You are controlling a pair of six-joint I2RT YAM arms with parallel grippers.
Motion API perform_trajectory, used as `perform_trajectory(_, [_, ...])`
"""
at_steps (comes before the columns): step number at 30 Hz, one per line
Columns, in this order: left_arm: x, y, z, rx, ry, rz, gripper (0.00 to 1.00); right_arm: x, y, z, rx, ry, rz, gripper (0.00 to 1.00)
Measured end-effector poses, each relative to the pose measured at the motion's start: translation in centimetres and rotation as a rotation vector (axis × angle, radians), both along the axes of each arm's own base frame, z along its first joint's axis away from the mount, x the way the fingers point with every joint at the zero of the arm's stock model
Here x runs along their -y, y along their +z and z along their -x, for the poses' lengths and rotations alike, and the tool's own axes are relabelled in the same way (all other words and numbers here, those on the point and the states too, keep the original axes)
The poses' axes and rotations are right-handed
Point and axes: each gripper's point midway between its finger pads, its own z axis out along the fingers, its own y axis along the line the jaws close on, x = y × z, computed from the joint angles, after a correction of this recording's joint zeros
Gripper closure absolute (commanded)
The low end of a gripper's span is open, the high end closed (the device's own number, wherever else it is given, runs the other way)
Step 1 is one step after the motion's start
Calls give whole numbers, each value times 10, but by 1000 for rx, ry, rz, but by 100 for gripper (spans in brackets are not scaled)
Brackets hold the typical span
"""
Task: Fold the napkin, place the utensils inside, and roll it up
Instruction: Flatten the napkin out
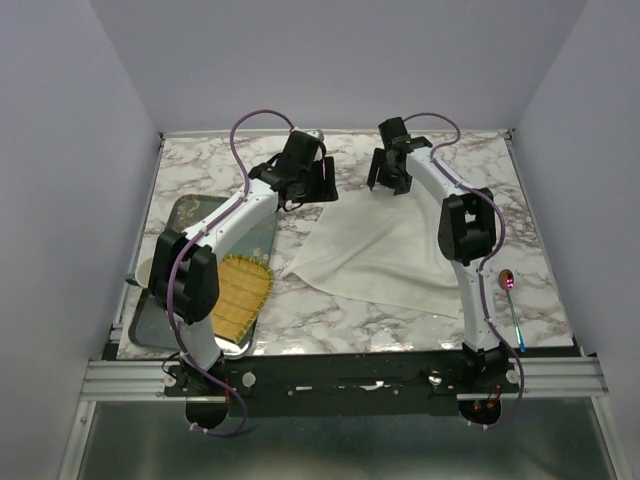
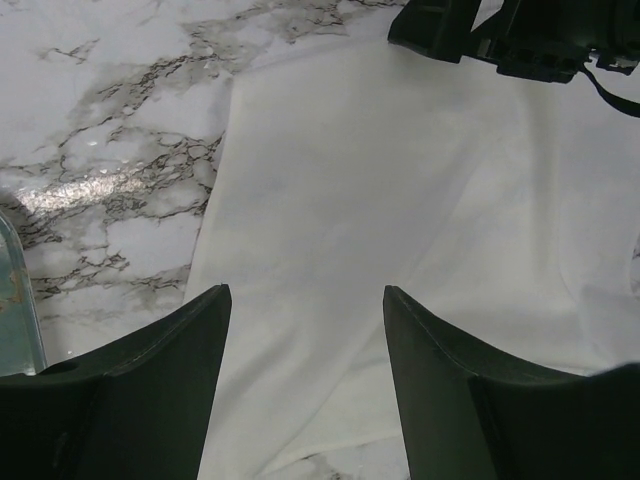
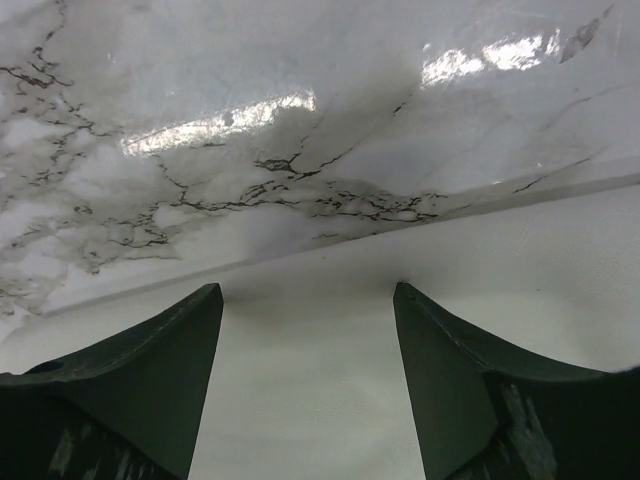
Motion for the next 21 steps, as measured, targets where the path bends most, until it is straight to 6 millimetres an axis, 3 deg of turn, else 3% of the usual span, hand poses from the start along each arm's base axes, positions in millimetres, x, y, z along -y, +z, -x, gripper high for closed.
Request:
perform_trajectory(2, [0, -3, 2, -7, -3, -1, 29, -3, -8, 4, -24, 2, 6, 25])
perform_trajectory(5, [-1, -10, 5, -20, -5, -6, 29, -5, -18, 5, -40, 5, 25, 47])
perform_trajectory(6, [-1, -12, 7, -26, -7, -7, 29, -6, -17, 5, -39, 4, 28, 58])
perform_trajectory(8, [-1, -14, 8, -34, -9, -6, 28, -8, -16, 3, -34, 7, 31, 65])
perform_trajectory(13, [-4, -14, 6, -40, -1, 9, 24, -11, -19, -3, -30, 34, 45, 99])
perform_trajectory(17, [-11, -4, -4, -48, 16, 50, 22, -16, -13, -2, -16, 90, 37, 99])
perform_trajectory(21, [-16, 12, -25, -40, 30, 124, 22, -18, 0, 15, -11, 142, 14, 99])
